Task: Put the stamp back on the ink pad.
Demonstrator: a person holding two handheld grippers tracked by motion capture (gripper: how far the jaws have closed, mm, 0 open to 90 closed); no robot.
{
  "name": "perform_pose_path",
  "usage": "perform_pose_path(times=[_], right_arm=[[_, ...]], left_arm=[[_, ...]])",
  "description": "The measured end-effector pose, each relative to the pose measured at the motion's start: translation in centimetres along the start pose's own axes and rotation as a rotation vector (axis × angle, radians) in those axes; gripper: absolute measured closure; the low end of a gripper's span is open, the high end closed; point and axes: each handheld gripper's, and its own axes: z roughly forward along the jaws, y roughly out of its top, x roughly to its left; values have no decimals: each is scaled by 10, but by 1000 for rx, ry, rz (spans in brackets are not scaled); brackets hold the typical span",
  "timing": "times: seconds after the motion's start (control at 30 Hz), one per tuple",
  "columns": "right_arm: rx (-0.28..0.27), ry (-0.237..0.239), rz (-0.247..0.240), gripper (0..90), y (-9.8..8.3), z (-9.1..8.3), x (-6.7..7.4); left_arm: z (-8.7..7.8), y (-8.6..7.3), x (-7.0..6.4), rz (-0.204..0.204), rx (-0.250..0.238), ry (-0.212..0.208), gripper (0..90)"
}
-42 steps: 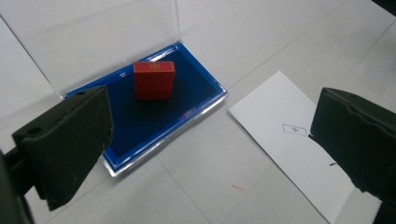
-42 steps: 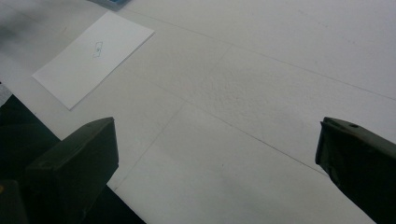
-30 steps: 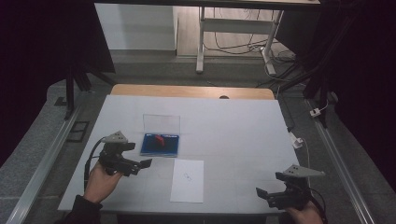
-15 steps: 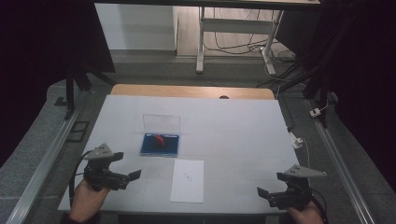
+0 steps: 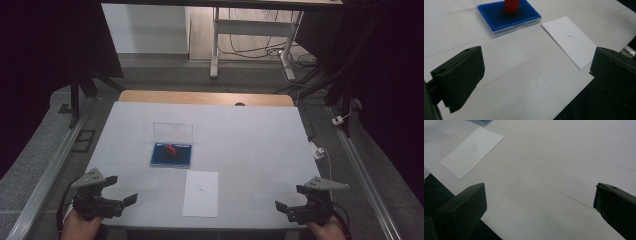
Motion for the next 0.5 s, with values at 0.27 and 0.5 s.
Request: perform_pose_path(times=[0.27,0.5], right_arm=[[2,-6,0,0,0,0,1],[8,-13,1,0,-1,0,1]], left_arm=[[-1,-8,0,11,46,55,1],[3,-6,-1,17,64,63,1]])
